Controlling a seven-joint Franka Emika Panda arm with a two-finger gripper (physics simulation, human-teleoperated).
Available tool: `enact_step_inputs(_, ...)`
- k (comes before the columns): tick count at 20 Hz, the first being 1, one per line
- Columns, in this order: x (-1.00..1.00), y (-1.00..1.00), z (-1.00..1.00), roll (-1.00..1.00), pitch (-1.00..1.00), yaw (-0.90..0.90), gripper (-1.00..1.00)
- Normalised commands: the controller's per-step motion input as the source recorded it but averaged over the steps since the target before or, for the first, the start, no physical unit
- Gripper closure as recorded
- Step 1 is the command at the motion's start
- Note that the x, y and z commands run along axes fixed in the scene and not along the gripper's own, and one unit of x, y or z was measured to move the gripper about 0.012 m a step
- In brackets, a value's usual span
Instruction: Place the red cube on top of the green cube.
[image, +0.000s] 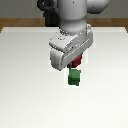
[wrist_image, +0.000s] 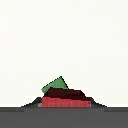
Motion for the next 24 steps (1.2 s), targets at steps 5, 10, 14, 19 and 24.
enact_step_inputs(5, 0.0, 0.0, 0.0, 0.0, 0.0, 0.0, 1.0)
enact_step_inputs(10, -0.2, 0.2, 0.0, 0.0, 0.0, 0.0, 1.0)
enact_step_inputs(14, -0.25, 0.0, -0.25, 0.0, 0.0, 0.0, 1.0)
enact_step_inputs(19, 0.0, 0.0, -0.4, 0.0, 0.0, 0.0, 1.0)
enact_step_inputs(24, 0.0, 0.0, -0.6, 0.0, 0.0, 0.0, -1.0)
